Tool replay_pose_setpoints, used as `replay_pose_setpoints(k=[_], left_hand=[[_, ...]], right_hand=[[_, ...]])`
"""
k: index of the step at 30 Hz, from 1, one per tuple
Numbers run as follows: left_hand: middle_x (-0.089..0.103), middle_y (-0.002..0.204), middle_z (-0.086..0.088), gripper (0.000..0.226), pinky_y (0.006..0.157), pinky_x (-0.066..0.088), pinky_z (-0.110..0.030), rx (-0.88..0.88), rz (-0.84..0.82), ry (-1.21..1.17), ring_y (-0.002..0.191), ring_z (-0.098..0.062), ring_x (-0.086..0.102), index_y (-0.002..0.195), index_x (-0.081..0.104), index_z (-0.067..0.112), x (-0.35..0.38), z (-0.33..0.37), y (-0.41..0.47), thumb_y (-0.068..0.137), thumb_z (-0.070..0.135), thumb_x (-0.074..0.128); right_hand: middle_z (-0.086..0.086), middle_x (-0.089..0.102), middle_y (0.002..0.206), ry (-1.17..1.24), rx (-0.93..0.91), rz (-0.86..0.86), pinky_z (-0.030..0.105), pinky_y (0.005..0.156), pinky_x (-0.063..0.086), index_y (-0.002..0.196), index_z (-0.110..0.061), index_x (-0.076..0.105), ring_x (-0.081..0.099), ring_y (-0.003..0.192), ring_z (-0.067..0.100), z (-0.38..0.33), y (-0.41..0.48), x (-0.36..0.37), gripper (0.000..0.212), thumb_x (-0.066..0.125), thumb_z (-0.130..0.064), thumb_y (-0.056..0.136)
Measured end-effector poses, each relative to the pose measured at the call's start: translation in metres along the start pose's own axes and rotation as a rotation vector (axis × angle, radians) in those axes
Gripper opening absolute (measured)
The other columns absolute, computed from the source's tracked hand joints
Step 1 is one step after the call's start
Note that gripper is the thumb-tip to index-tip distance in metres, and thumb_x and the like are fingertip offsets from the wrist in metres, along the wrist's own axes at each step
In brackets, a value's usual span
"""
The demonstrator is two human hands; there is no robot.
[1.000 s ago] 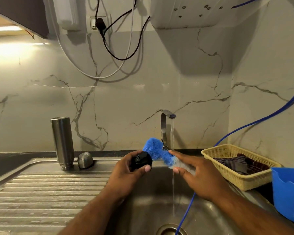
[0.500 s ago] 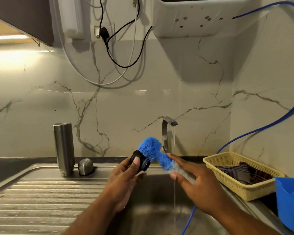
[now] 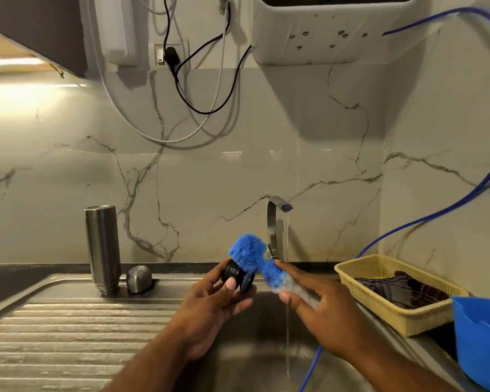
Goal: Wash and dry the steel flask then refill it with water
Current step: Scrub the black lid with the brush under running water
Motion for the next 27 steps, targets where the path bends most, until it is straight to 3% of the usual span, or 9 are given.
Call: replay_pose_setpoints(k=[4,7,11,15,18,21,23,25,27], left_hand=[[0.072,0.12,-0.019,0.044,0.097,0.056,-0.046,-0.021,0.022,-0.052,0.113,-0.038,0.069,0.128,0.063,0.005,0.002,-0.003,0.0,0.084,0.009,0.061],[0.07,0.124,-0.02,0.047,0.092,0.059,-0.044,0.031,0.057,-0.041,0.11,-0.036,0.07,0.13,0.062,0.006,0.001,0.002,0.0,0.084,0.014,0.064],[0.069,0.126,-0.02,0.049,0.095,0.058,-0.046,0.049,0.06,-0.11,0.115,-0.036,0.068,0.134,0.06,0.013,-0.005,0.004,0.002,0.085,0.006,0.061],[0.064,0.133,-0.024,0.051,0.09,0.059,-0.048,0.0,0.061,-0.191,0.117,-0.04,0.066,0.136,0.057,0.007,-0.003,-0.002,0.002,0.085,0.002,0.059],[0.067,0.128,-0.025,0.046,0.086,0.061,-0.045,-0.013,0.067,-0.264,0.115,-0.037,0.068,0.131,0.058,-0.003,0.001,-0.003,0.001,0.086,0.009,0.059],[0.066,0.129,-0.025,0.05,0.081,0.063,-0.04,0.02,0.102,-0.272,0.113,-0.035,0.069,0.131,0.058,-0.002,-0.003,0.001,0.003,0.084,0.012,0.063],[0.068,0.127,-0.024,0.05,0.079,0.064,-0.038,0.034,0.13,-0.272,0.111,-0.034,0.07,0.13,0.058,0.0,-0.008,0.003,0.005,0.082,0.011,0.064],[0.068,0.126,-0.023,0.049,0.079,0.064,-0.04,0.032,0.123,-0.26,0.112,-0.035,0.07,0.13,0.06,0.003,-0.01,0.004,0.005,0.082,0.012,0.063],[0.068,0.127,-0.022,0.049,0.08,0.063,-0.044,0.014,0.105,-0.23,0.113,-0.036,0.069,0.132,0.06,0.005,-0.008,0.002,0.005,0.084,0.013,0.063]], right_hand=[[-0.034,0.056,0.132,-0.027,-0.009,-0.039,0.004,0.092,0.045,0.134,-0.072,0.041,0.054,0.114,-0.015,-0.005,-0.001,0.006,0.054,0.067,-0.045,0.094],[-0.029,0.06,0.131,-0.016,0.001,0.003,0.01,0.094,0.05,0.136,-0.069,0.044,0.057,0.113,-0.014,-0.005,0.0,0.001,0.054,0.068,-0.043,0.094],[-0.037,0.053,0.126,-0.016,-0.018,-0.031,-0.004,0.082,0.04,0.139,-0.063,0.045,0.051,0.109,-0.022,-0.013,-0.004,0.004,0.052,0.066,-0.044,0.095],[-0.033,0.059,0.122,-0.015,0.014,0.019,-0.001,0.079,0.044,0.136,-0.067,0.042,0.056,0.105,-0.019,-0.011,-0.004,-0.001,0.052,0.066,-0.045,0.095],[-0.041,0.05,0.12,-0.012,-0.002,-0.029,-0.004,0.077,0.041,0.14,-0.063,0.042,0.048,0.105,-0.029,-0.015,-0.005,0.003,0.054,0.066,-0.045,0.095],[-0.031,0.055,0.12,0.008,0.011,-0.004,-0.001,0.073,0.044,0.14,-0.061,0.04,0.05,0.103,-0.027,-0.014,-0.005,0.0,0.055,0.066,-0.041,0.095],[-0.036,0.052,0.119,-0.006,-0.011,-0.022,-0.003,0.074,0.042,0.141,-0.06,0.039,0.046,0.105,-0.029,-0.017,-0.007,0.003,0.055,0.065,-0.042,0.096],[-0.039,0.051,0.123,-0.002,-0.021,-0.015,-0.004,0.076,0.041,0.141,-0.062,0.039,0.049,0.106,-0.027,-0.017,-0.006,0.005,0.055,0.064,-0.044,0.096],[-0.03,0.06,0.128,0.026,-0.001,0.046,-0.002,0.078,0.042,0.137,-0.064,0.043,0.055,0.106,-0.02,-0.012,-0.004,0.002,0.053,0.066,-0.043,0.095]])
Point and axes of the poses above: each hand's wrist, its own y-axis towards the middle knuckle, its own x-axis out of the palm, z = x × y, the point moved 9 cm from there along y, towards the middle knuckle
